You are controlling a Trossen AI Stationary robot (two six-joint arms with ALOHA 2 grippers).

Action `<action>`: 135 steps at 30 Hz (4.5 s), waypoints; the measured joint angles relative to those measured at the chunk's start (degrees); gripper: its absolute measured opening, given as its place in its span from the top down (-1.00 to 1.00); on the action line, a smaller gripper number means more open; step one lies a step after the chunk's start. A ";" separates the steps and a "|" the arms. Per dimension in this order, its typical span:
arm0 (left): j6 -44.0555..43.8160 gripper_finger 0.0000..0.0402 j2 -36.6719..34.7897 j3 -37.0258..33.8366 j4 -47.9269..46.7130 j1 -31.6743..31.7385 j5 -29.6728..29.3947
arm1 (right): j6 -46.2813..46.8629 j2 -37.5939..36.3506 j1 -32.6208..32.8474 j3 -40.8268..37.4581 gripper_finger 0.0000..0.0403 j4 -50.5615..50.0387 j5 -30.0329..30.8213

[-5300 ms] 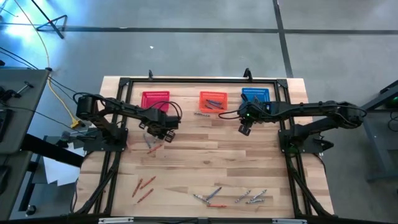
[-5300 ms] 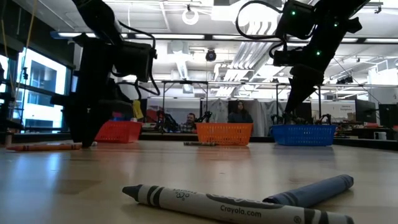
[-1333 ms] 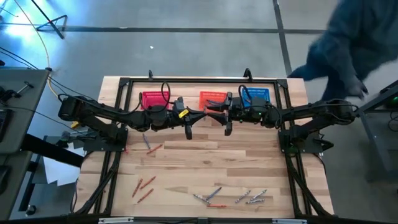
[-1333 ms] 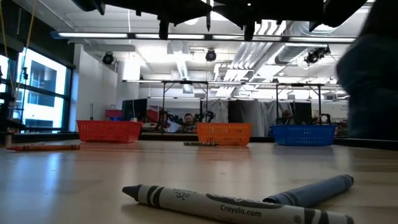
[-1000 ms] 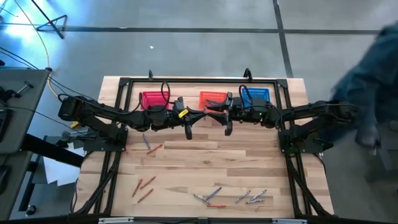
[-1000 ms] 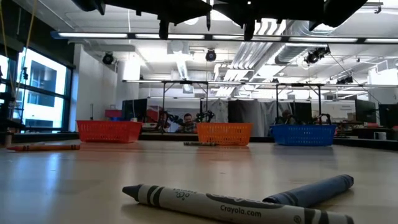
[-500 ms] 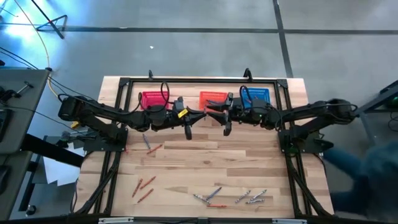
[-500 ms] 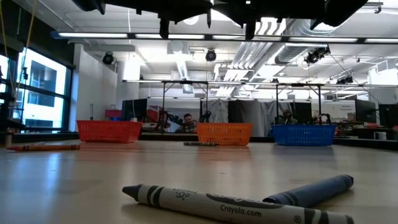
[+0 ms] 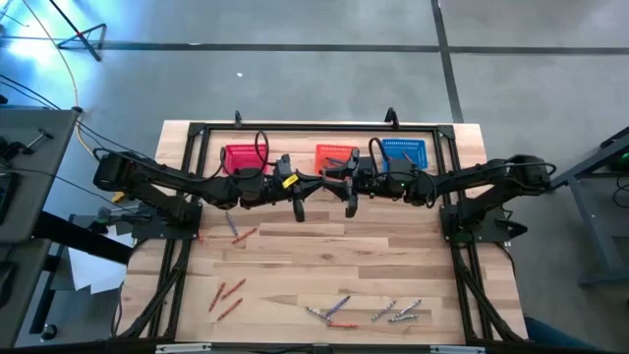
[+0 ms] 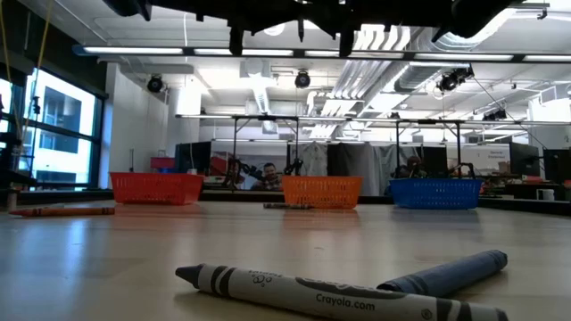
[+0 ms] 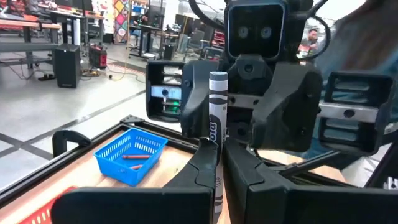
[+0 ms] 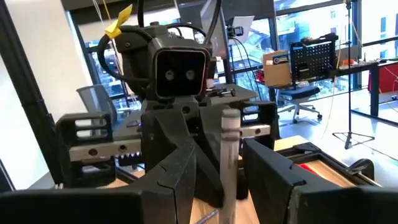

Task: Sort crayons
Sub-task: Put the gray crayon into the red bin

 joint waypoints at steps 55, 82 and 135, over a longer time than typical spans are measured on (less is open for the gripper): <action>-0.61 0.30 0.43 -0.04 -7.53 -1.04 1.93 | -1.09 -2.92 -4.93 0.18 0.98 -7.07 -0.15; -18.64 0.50 -11.71 -0.07 -58.78 0.14 -19.76 | 3.95 7.20 -11.86 7.66 0.98 -12.27 -3.54; -33.94 0.53 -27.46 -3.81 -95.31 0.16 -27.03 | -1.97 48.26 -15.85 62.10 0.94 -37.30 -18.47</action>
